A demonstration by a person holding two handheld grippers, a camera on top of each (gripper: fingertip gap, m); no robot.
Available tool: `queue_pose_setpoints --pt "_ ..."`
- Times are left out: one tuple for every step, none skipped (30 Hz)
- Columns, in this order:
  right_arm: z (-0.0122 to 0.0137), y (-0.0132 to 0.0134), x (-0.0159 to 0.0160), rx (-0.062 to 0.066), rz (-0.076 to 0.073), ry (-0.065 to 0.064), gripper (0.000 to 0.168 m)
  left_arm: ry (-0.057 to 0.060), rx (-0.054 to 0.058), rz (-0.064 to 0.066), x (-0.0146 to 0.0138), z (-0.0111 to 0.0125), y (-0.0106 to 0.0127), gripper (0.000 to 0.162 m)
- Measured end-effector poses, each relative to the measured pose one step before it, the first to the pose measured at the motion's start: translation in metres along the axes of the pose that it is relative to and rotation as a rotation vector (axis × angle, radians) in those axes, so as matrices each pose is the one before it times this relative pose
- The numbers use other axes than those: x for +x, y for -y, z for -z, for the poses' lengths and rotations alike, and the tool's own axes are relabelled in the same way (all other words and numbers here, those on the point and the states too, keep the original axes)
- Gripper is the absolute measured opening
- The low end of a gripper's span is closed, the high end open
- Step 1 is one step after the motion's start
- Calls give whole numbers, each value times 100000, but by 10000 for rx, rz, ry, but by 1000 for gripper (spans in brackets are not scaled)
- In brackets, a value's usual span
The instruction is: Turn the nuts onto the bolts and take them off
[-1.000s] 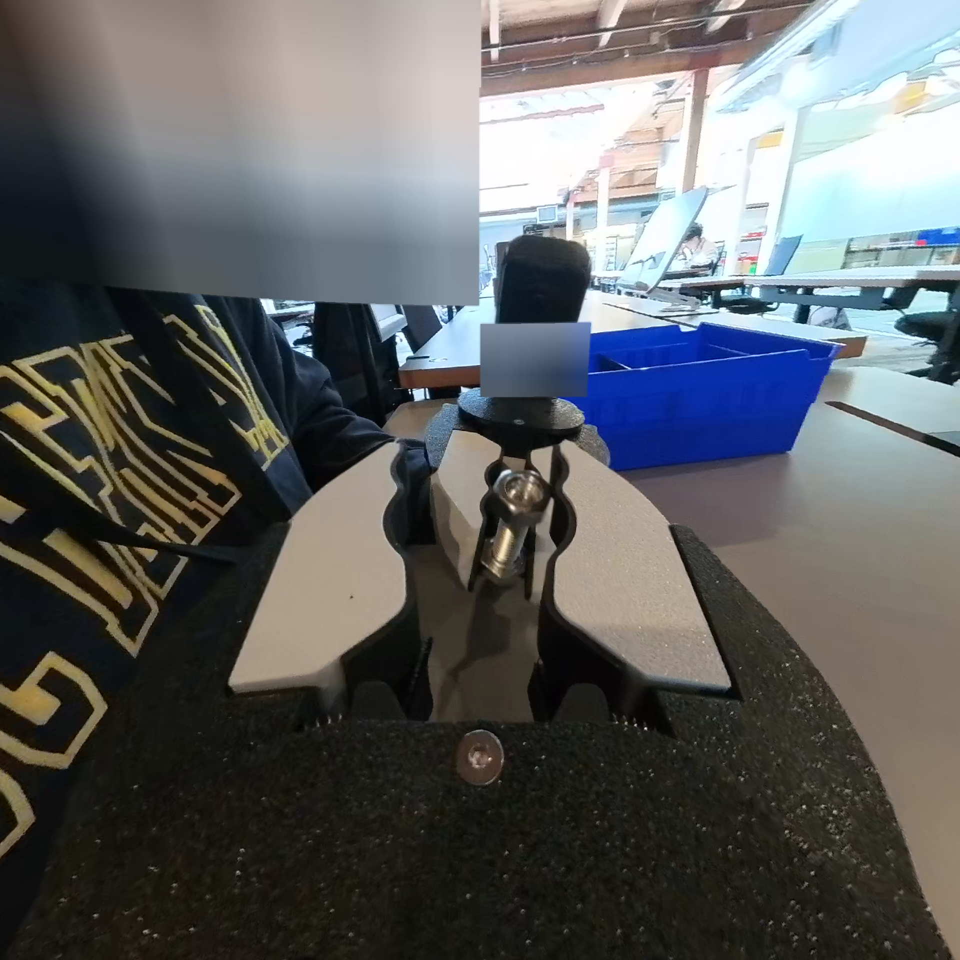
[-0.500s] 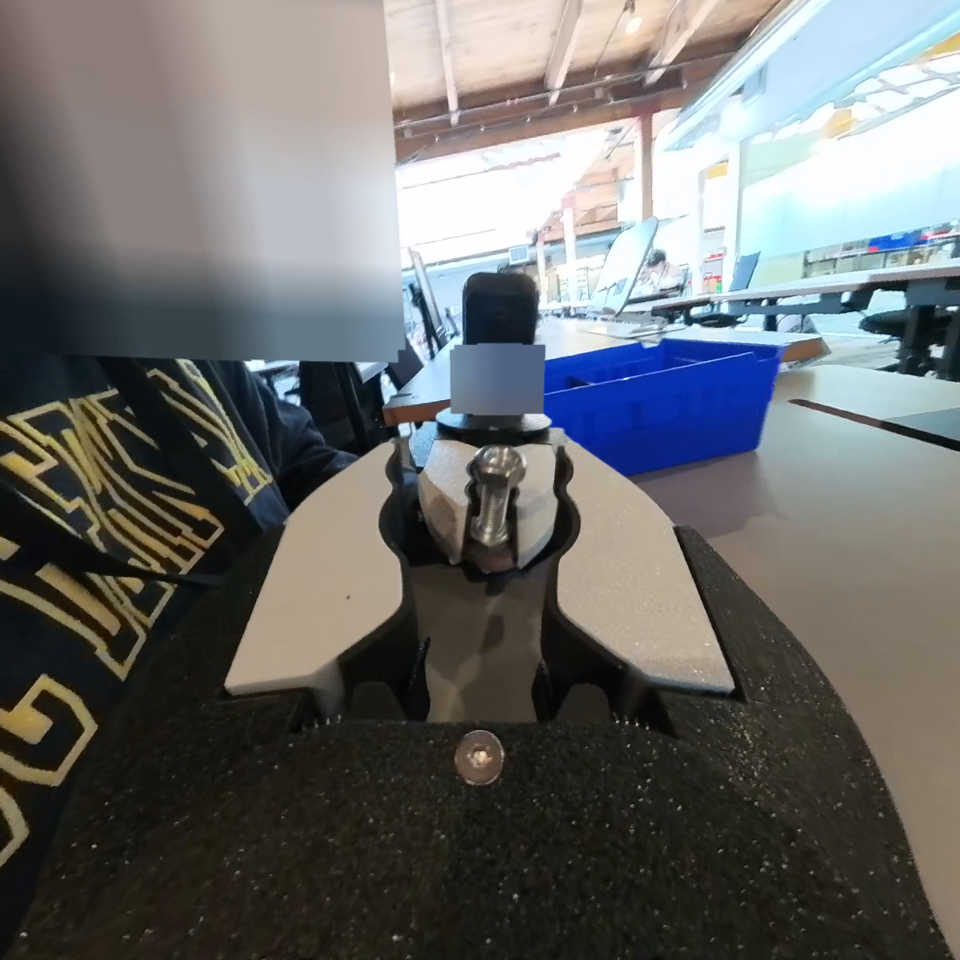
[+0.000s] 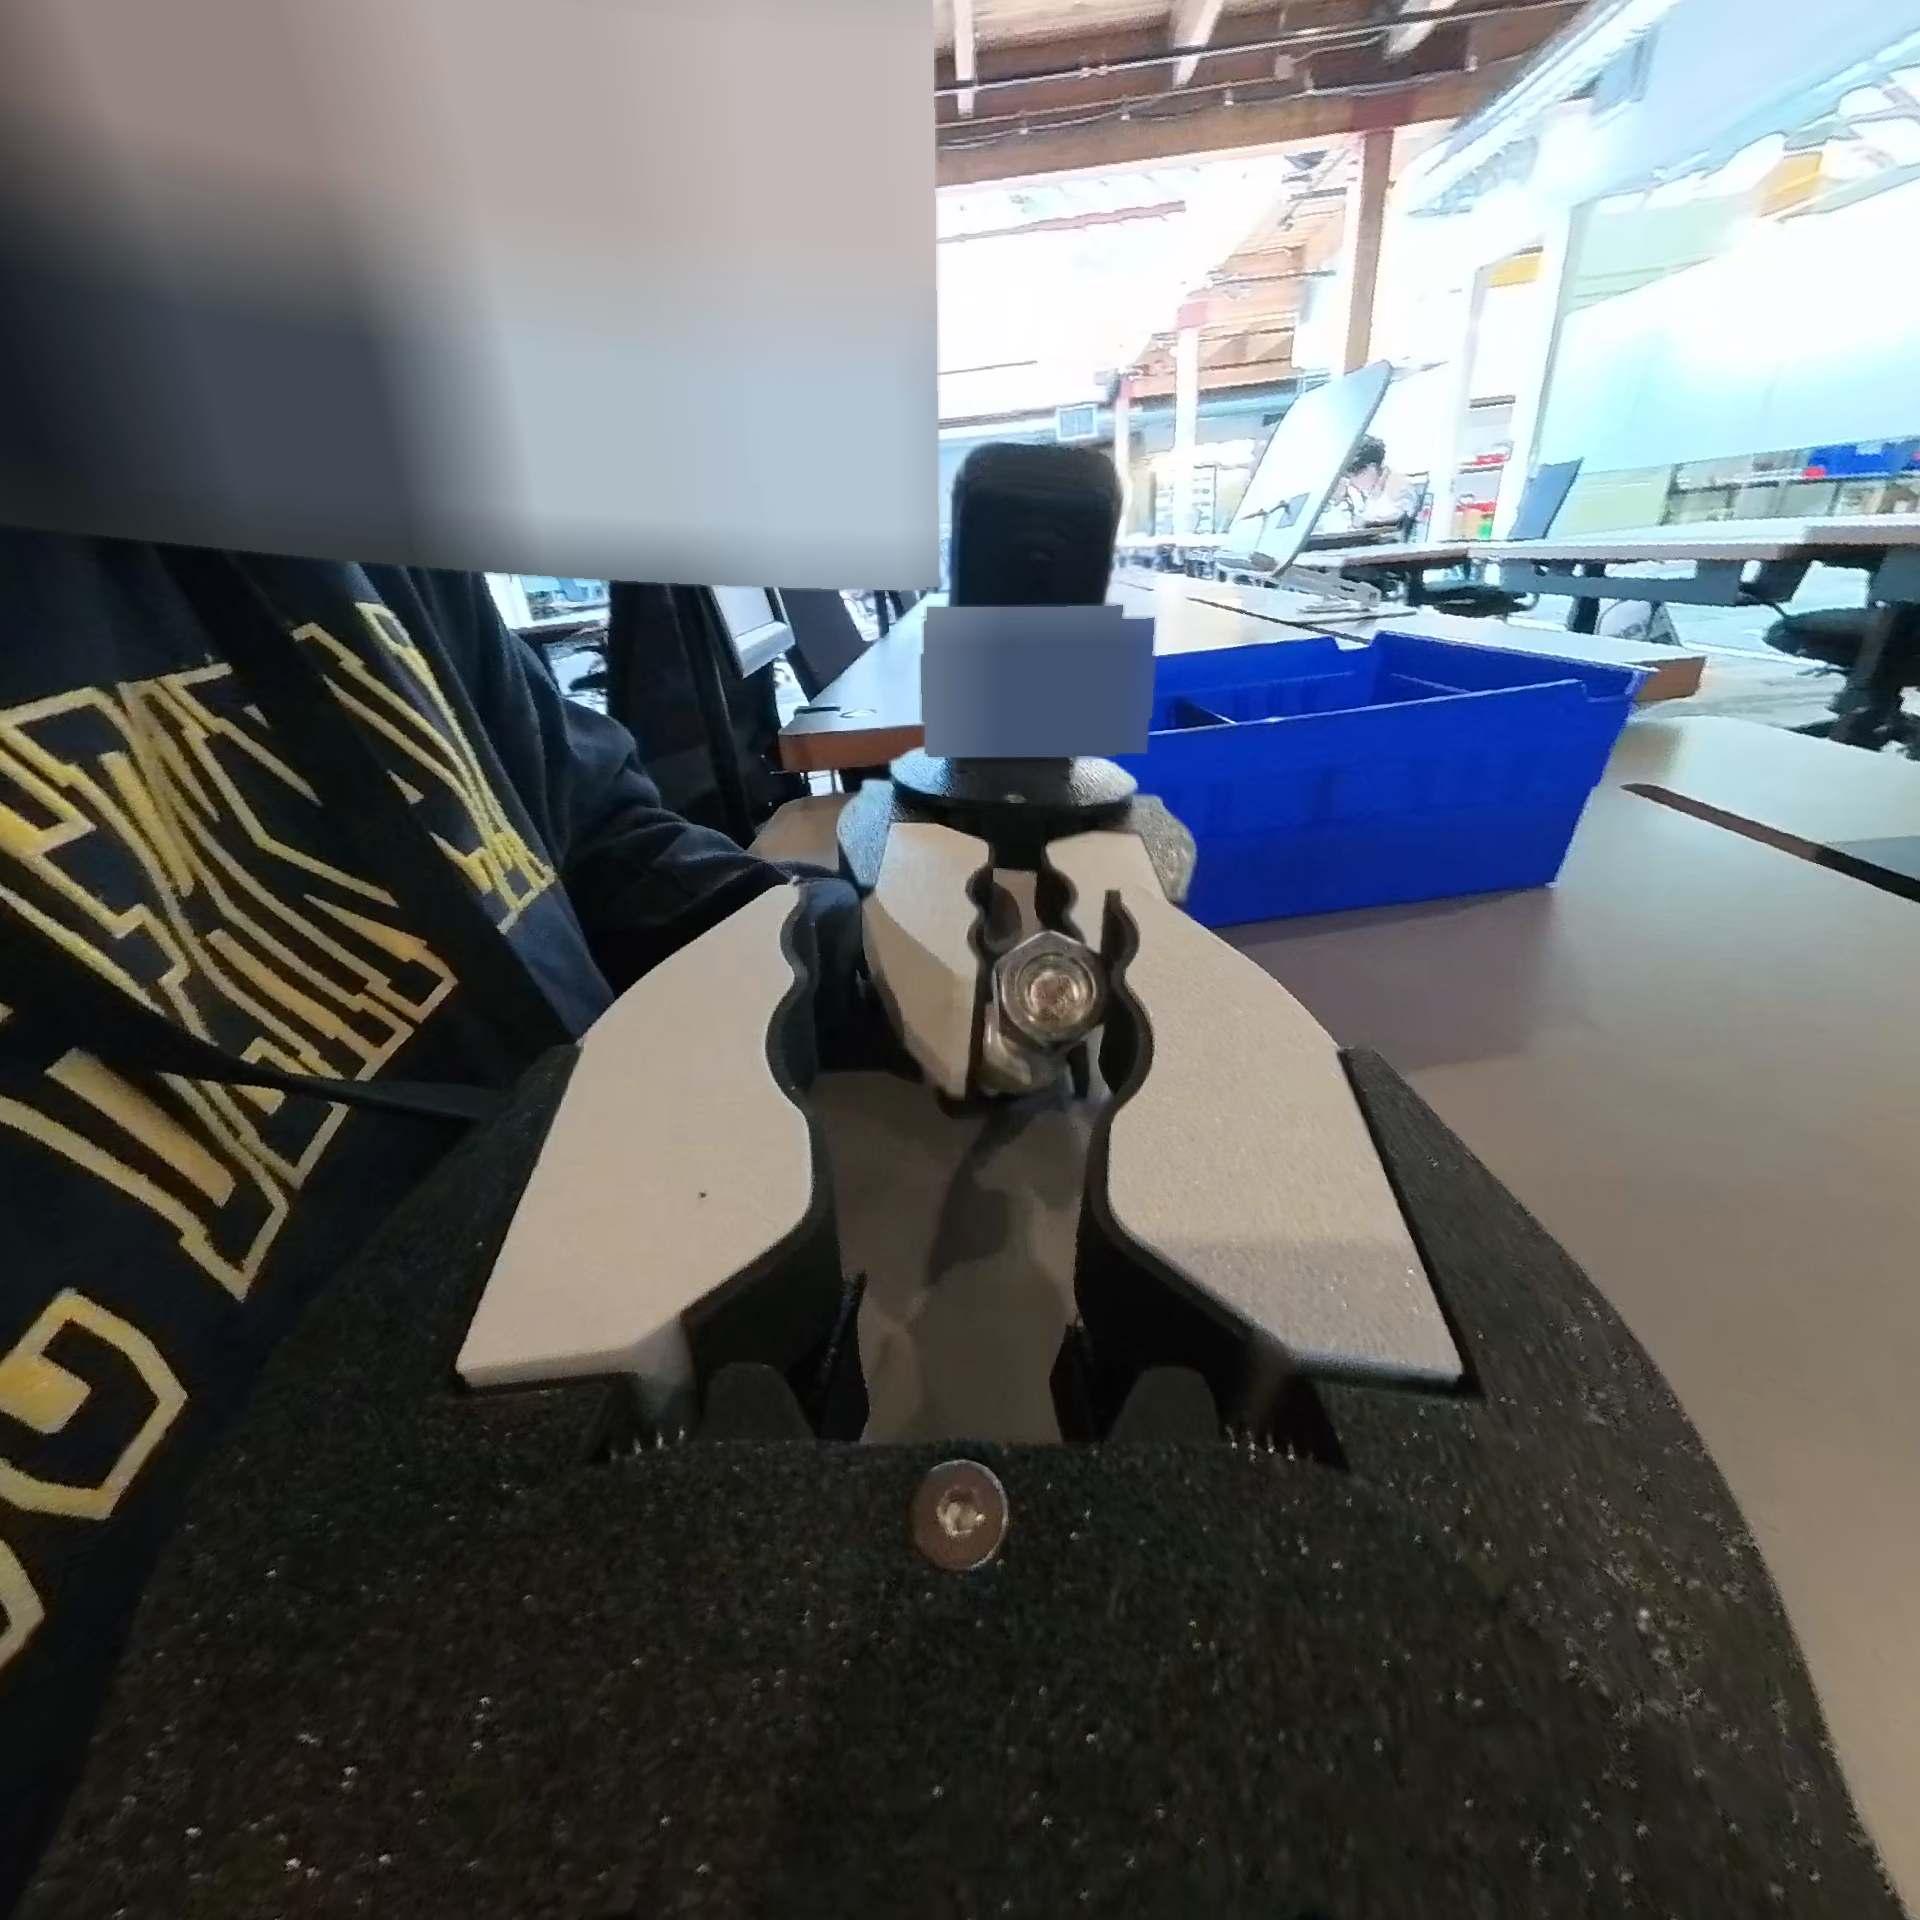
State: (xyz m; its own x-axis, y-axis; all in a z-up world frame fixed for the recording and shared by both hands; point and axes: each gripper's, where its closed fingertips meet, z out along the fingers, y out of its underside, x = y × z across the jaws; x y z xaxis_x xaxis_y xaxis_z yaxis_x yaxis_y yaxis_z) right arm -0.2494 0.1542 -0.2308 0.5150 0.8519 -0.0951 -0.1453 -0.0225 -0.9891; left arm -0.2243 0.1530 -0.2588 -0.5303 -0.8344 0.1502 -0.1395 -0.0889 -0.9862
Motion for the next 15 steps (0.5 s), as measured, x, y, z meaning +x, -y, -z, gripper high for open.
queue_pose_setpoints --pt "32 -24 94 -8 -6 -45 52 59 64 -17 -87 131 142 17" --pt "-12 4 37 11 -1 -21 52 31 40 -20 -33 72 93 18" --pt "-6 30 -3 17 10 -17 52 11 7 -18 2 2 14 17" --pt "0 4 -9 6 27 -12 52 -17 -8 3 32 -36 -19 17" --pt "17 22 -6 2 31 -6 51 -53 4 31 69 -52 -19 17" --pt "20 44 -22 24 15 6 50 -78 29 56 87 -47 27 17" --pt "14 87 -45 41 3 20 48 -120 39 59 137 -25 40 17" --pt "14 71 43 44 5 -45 47 -124 56 34 153 -17 78 17" --pt "24 55 162 32 30 -123 48 -110 86 2 163 16 126 17" --pt "47 15 166 14 46 -111 49 -83 108 -2 117 55 165 17" --pt "56 35 57 12 21 -27 49 -50 117 32 56 77 175 17" --pt "68 120 -26 63 -6 46 49 -13 119 73 -46 98 173 17" --pt "79 233 -122 131 14 87 47 19 90 109 -123 109 109 17" --pt "84 240 -125 137 50 67 46 -6 76 114 -121 114 70 17" --pt "73 134 -44 54 69 9 46 -40 94 109 -57 98 103 17"
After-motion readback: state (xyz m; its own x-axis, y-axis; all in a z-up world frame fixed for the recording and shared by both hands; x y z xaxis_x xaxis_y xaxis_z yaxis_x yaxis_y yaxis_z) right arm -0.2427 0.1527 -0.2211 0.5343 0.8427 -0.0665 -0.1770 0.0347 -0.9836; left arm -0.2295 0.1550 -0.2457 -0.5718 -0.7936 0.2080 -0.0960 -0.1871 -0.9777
